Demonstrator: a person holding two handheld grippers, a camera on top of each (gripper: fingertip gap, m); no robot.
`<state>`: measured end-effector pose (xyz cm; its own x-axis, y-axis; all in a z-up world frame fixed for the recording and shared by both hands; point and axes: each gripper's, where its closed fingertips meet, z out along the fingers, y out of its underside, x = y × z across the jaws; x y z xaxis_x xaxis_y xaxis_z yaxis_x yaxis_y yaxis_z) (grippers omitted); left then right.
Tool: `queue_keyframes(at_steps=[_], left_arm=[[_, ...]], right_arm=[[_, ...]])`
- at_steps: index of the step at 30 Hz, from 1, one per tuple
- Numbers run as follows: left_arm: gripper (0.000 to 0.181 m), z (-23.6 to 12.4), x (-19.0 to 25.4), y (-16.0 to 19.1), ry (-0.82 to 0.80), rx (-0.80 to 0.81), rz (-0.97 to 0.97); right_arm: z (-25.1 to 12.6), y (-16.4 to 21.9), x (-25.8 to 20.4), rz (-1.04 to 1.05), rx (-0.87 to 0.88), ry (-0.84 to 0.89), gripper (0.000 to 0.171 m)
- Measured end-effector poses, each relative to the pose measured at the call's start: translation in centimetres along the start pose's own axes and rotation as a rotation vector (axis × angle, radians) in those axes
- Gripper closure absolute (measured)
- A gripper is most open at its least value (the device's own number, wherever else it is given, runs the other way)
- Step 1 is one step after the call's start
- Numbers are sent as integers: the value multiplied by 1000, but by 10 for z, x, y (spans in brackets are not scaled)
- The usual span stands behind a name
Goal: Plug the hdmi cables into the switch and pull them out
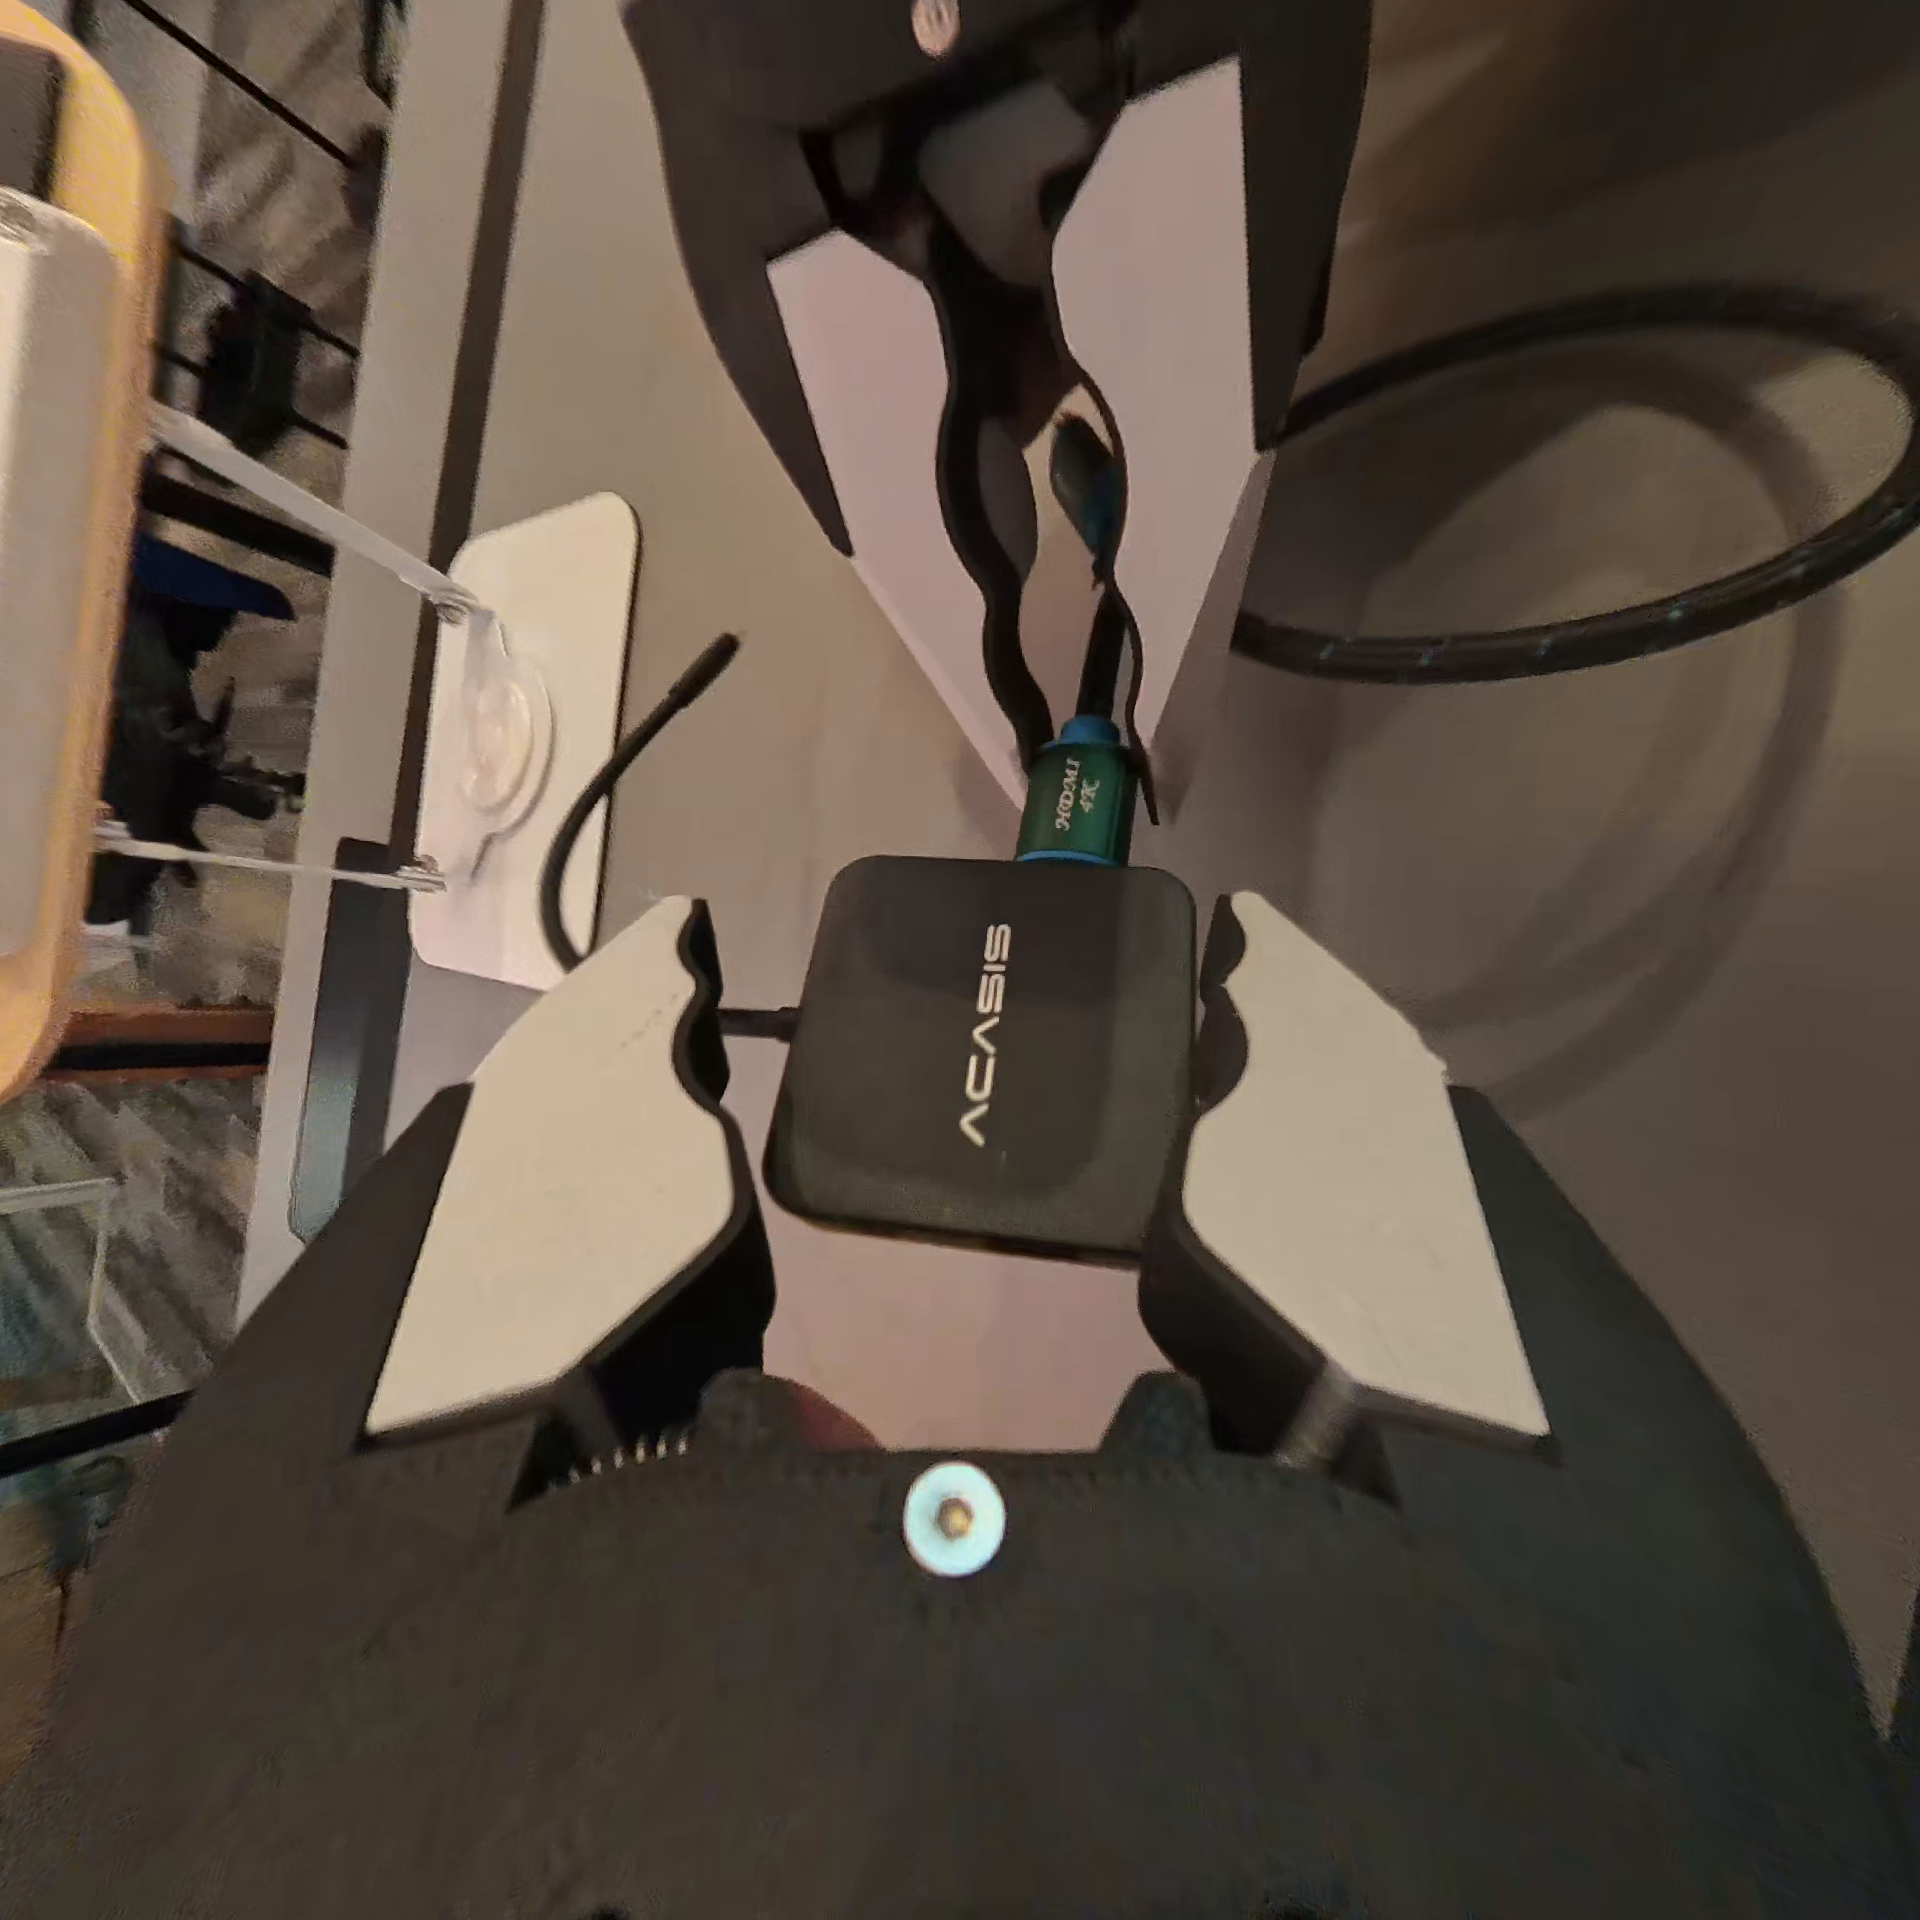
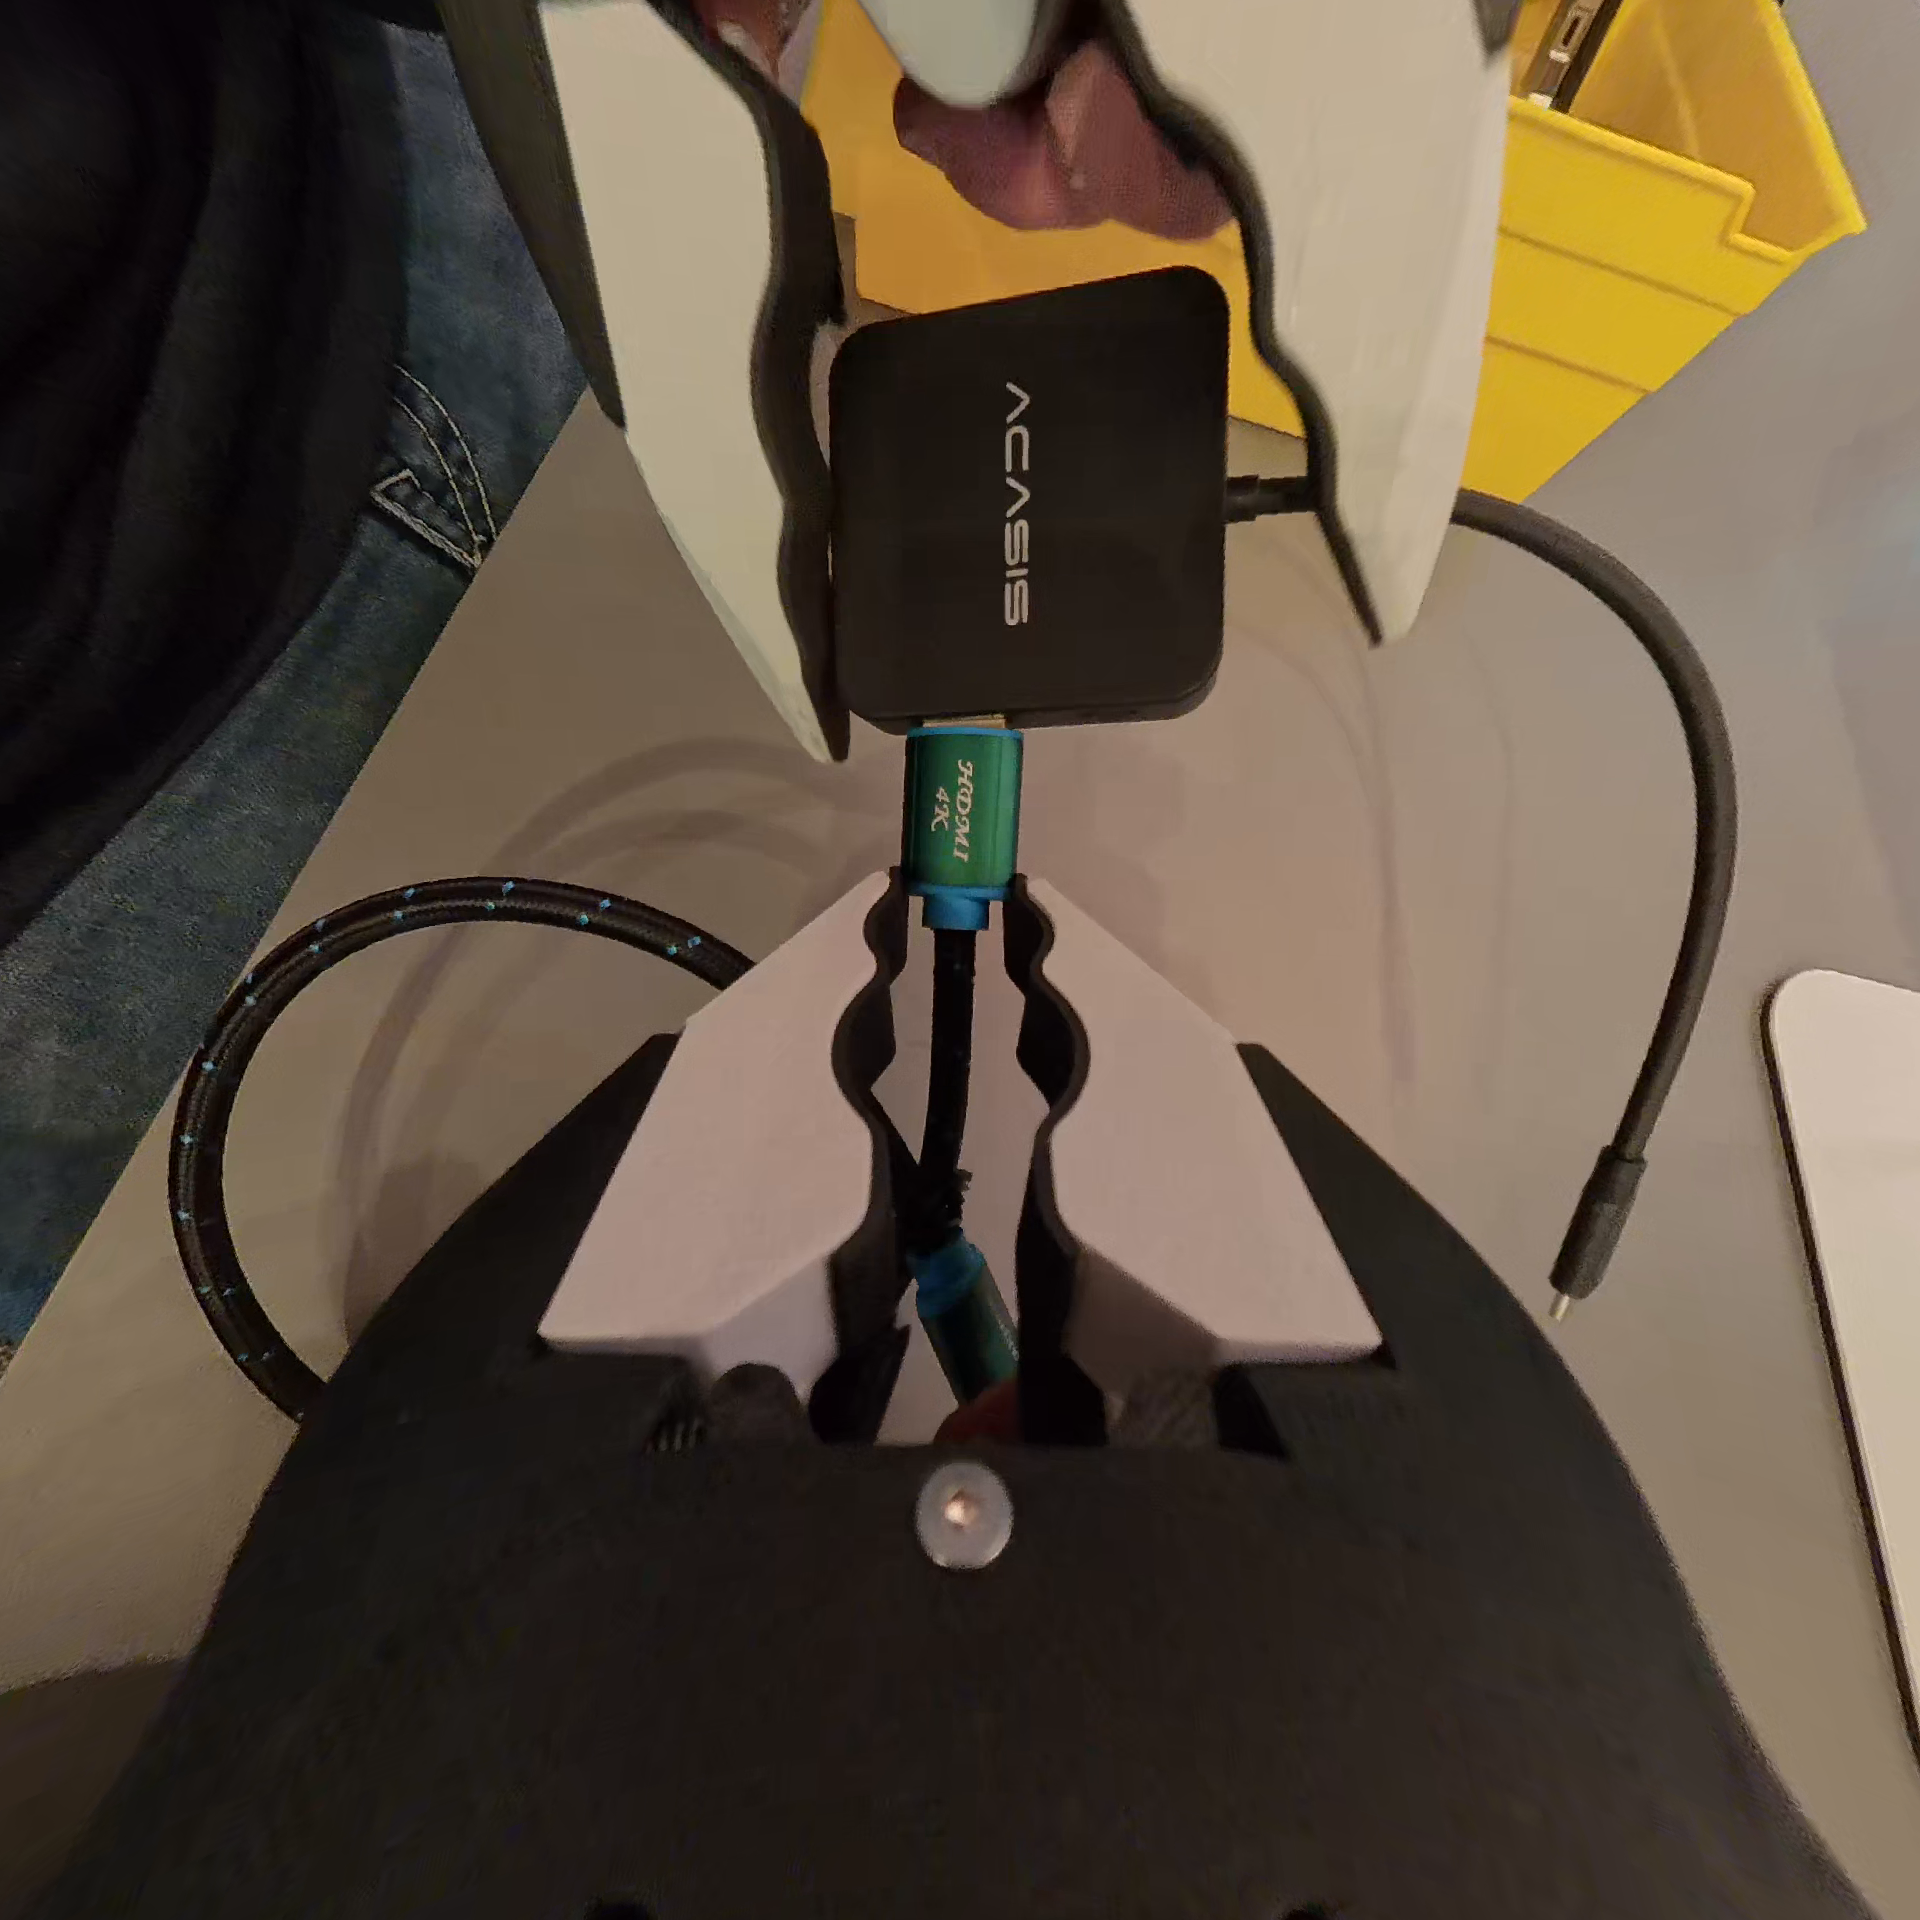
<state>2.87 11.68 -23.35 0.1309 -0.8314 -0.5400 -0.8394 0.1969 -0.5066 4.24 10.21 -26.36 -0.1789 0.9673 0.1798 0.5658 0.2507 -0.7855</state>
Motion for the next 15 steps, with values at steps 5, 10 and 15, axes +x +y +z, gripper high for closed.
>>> queue_keyframes(at_steps=[5,10,15], left_arm=[[101,14,14,18,68,-131,31],[104,20,18,26,74,-163,70],[106,20,14,27,72,-121,16]], right_arm=[[6,5,1,-21,-55,18,155],[9,10,1,-38,-89,30,155],[4,2,10,-73,-78,116,152]])
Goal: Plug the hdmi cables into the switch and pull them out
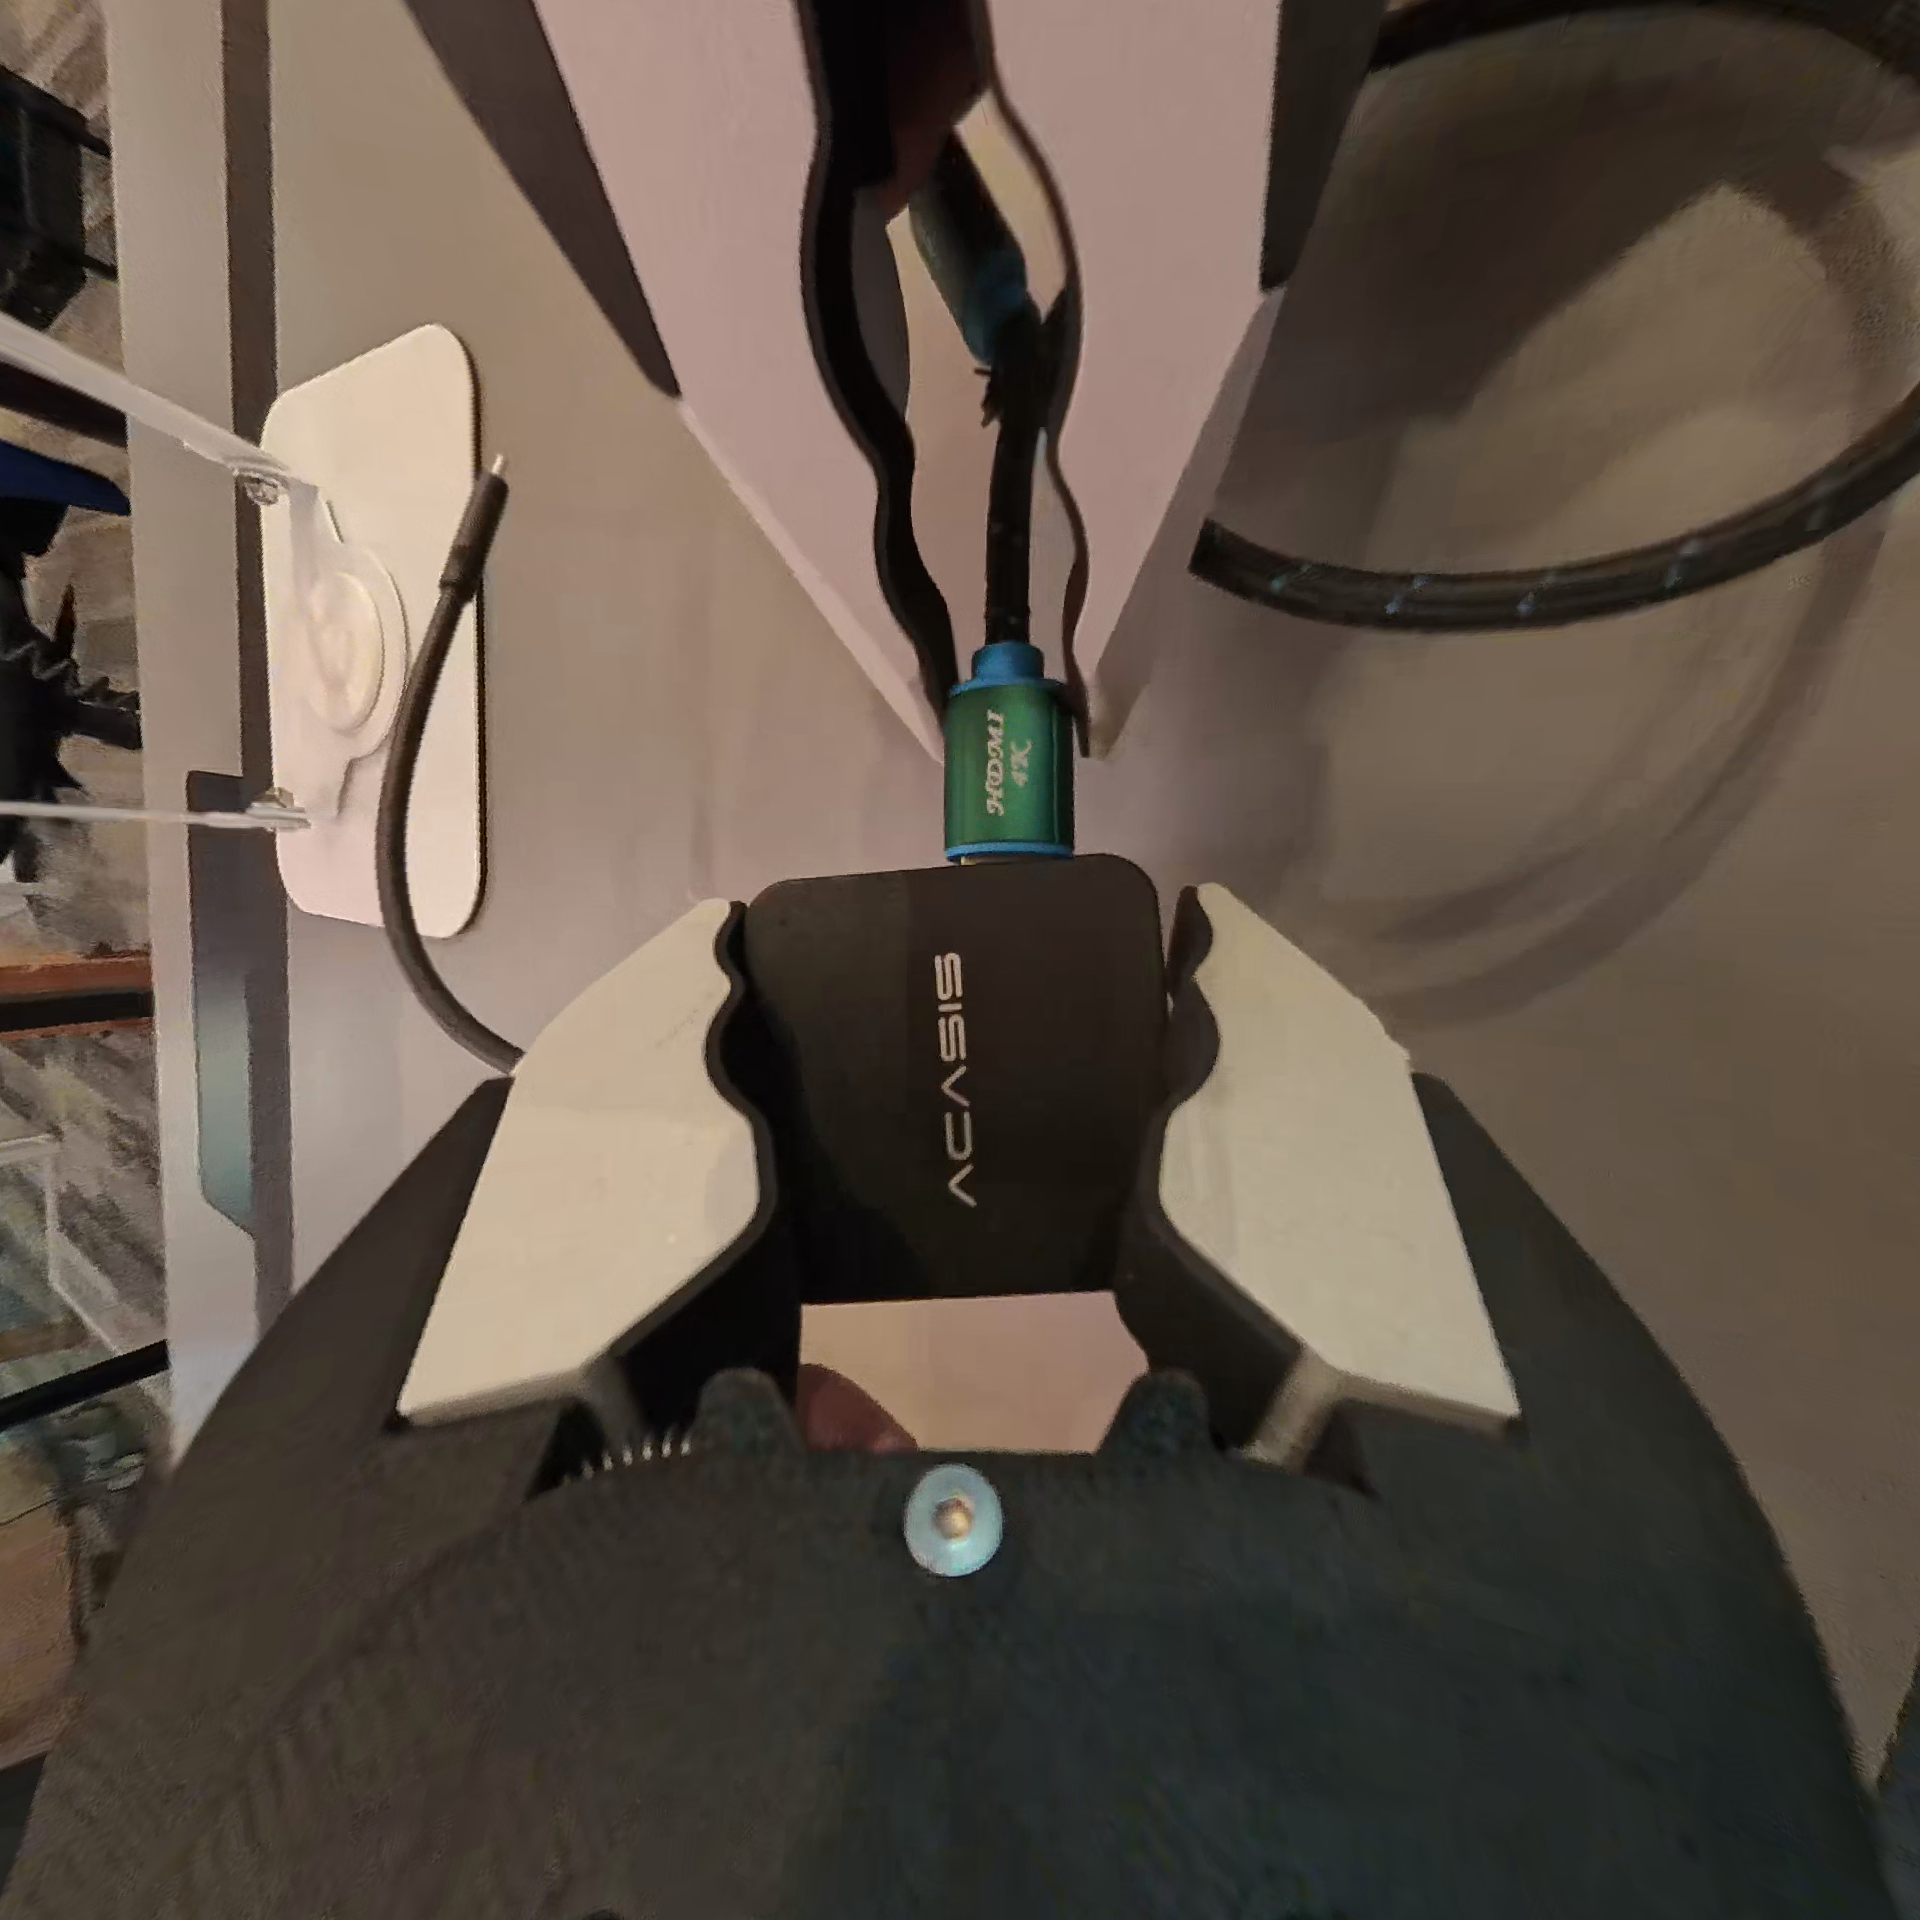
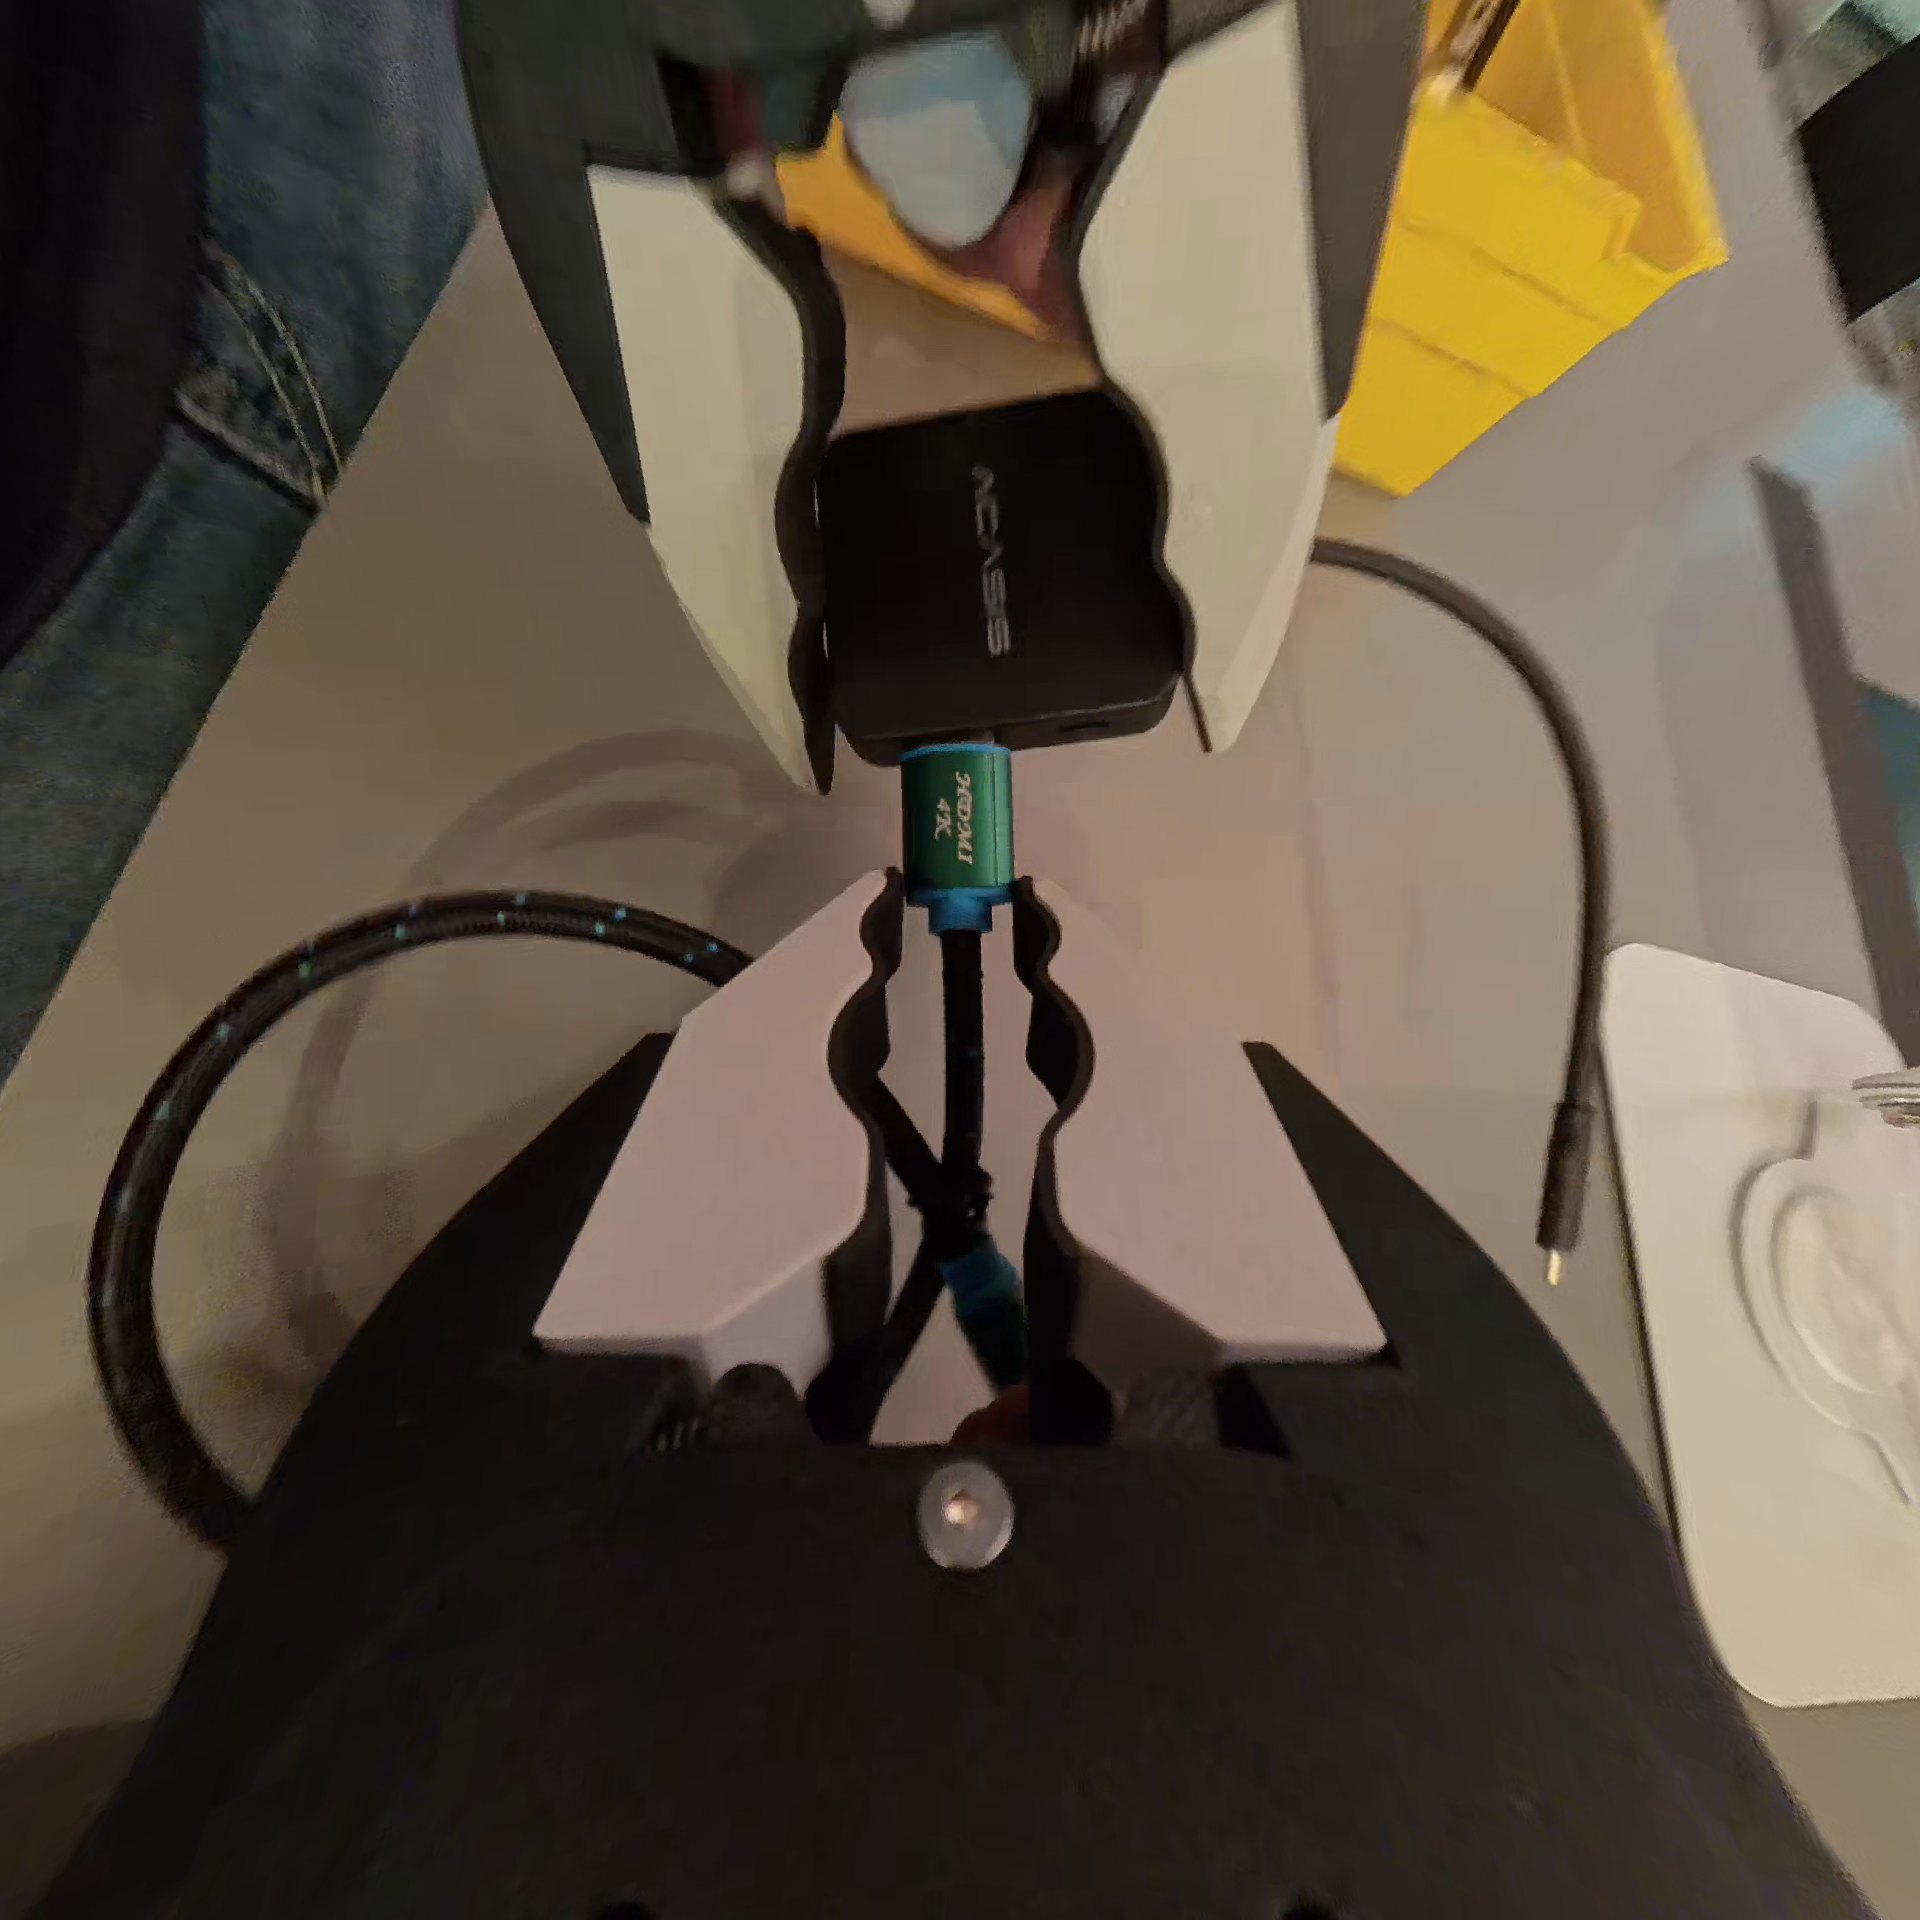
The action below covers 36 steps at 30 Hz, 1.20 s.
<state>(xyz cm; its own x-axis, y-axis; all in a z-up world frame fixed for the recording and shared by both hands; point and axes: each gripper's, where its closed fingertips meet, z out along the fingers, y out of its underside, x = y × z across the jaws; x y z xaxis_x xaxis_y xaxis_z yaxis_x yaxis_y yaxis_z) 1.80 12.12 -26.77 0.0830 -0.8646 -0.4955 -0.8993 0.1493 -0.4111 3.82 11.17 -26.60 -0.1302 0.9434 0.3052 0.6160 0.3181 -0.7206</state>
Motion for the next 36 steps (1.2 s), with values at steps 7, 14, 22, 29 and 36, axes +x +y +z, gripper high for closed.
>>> queue_keyframes(at_steps=[7,14,22,29,36], left_arm=[[106,-22,-17,2,14,97,-159],[106,-61,-43,-8,31,261,-312],[106,-72,-41,-24,109,344,-328],[106,-72,-33,-29,189,401,-379],[107,-64,-23,-36,264,404,-370]], right_arm=[[-53,-20,55,185,263,262,146],[-92,20,116,527,399,519,165],[-43,-51,48,310,554,100,142],[-46,-83,33,247,690,23,138],[-46,-95,20,205,728,-36,148]])
